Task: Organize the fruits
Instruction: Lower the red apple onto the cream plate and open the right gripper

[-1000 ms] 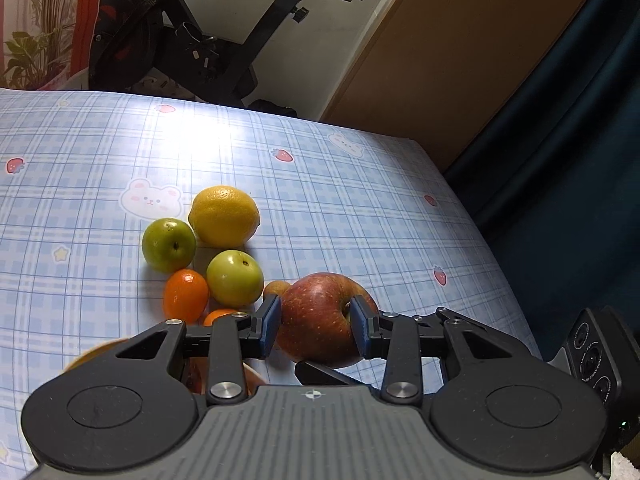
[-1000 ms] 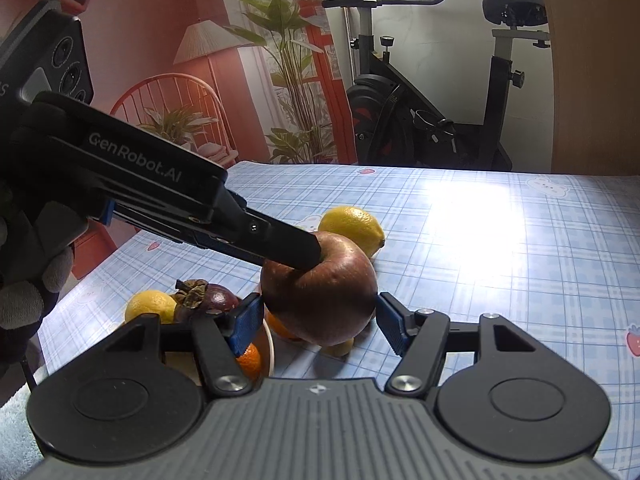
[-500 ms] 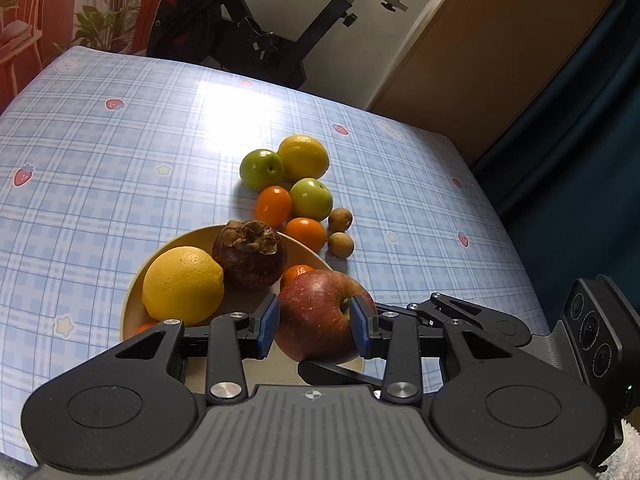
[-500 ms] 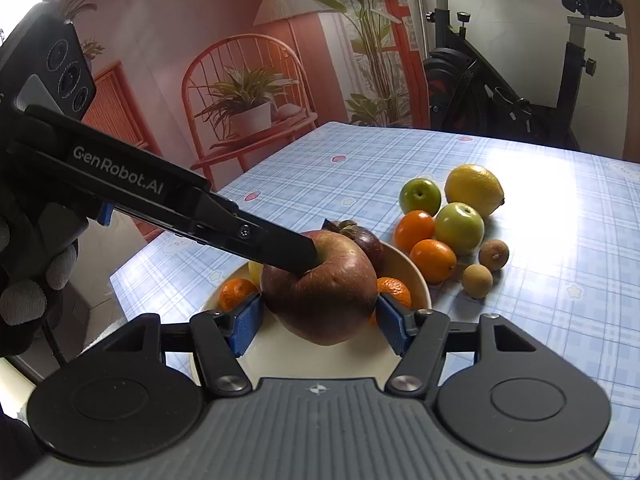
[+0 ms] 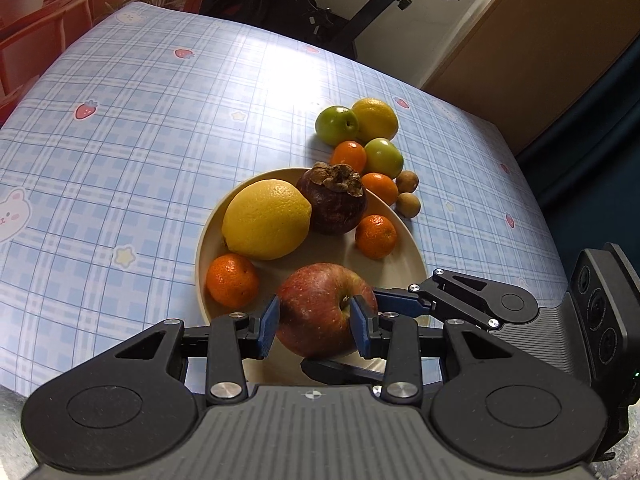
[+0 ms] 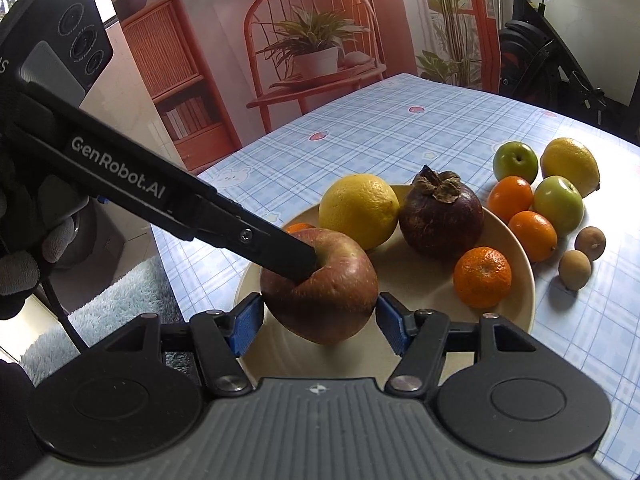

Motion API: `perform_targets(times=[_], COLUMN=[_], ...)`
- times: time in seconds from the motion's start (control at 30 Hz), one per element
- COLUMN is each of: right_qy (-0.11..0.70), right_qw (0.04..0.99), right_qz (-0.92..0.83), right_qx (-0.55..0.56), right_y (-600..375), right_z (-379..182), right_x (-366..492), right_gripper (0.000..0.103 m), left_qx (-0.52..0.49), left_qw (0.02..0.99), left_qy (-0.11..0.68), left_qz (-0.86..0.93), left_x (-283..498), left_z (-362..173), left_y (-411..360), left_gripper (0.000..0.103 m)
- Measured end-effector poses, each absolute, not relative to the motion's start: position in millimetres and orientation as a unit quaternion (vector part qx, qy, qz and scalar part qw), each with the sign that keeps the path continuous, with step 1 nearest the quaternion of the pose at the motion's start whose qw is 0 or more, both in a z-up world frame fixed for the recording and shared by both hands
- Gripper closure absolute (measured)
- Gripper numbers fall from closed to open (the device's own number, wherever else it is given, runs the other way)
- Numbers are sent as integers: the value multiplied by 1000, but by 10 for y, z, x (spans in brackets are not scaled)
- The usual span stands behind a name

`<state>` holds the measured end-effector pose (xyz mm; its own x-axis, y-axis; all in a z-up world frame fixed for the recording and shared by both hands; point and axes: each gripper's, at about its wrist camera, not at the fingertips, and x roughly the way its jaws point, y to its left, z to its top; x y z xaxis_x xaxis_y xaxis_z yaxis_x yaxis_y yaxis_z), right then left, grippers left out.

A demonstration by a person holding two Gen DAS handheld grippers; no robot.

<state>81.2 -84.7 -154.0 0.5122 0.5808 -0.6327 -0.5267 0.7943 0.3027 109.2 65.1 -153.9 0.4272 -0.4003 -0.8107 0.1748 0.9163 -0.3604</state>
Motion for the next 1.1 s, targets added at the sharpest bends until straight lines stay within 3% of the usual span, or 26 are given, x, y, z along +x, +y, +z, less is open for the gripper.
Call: perform_targets(times=[1.1], right_qy=[384], right_qw=[856], right_qz=[347], right_qx=[11], right_y=[-686], right_z=[-1554], right_x=[865], right_gripper=[38], left_qx=[-135], left_qw=[837], left_qy=[506], left_qz=[-157], left_x=[1038], left_z=[-1512], left_y=[782], left_gripper=[59])
